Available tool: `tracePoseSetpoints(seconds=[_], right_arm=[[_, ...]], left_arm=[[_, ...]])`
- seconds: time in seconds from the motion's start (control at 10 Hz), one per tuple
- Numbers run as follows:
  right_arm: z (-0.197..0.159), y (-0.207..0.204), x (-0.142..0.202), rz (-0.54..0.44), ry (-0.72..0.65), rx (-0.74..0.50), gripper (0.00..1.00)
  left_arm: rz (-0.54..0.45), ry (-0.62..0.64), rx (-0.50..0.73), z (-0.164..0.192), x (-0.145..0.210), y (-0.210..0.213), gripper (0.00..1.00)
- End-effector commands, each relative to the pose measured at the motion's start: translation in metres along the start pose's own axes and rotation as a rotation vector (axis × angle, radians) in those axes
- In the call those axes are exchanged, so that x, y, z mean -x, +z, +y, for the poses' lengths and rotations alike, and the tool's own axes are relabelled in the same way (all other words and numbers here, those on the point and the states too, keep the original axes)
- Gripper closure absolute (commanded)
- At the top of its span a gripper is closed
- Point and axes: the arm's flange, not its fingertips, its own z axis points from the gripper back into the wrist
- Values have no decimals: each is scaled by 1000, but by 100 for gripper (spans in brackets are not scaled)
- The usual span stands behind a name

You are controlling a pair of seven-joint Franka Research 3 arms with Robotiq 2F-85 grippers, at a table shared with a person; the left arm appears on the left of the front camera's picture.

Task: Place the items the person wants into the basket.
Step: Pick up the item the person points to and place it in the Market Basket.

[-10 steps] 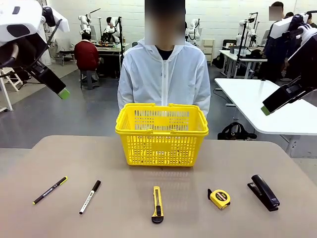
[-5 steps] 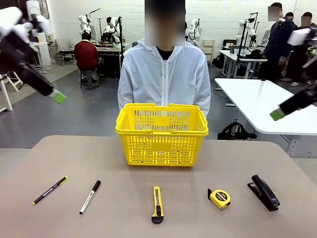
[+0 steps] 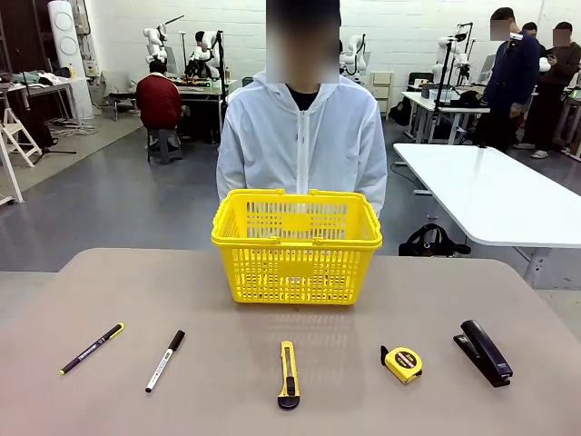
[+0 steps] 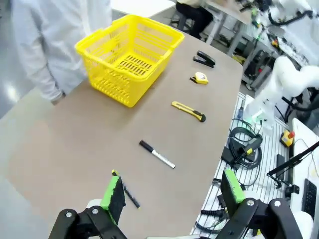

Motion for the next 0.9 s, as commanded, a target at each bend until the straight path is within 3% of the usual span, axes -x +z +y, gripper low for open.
tracePoseSetpoints(seconds=[0.0,0.2,0.5,0.6,0.8], right_arm=[[7,21,16,-55,-10,17,0],[11,43,29,-104,-16,56,0],[19,34,23,-102,-22,117,0],[10,57,28,-98,-36,90,0],[10,57,28,-98,-36,90,0]], left_arm=[[-34,47,-35,7,3,13,0],[-42,78,-60,6,21,30,0],[-25,76,-137,-9,19,33,0],[-34,109,-87,7,24,39,0],[-34,109,-87,7,24,39,0]])
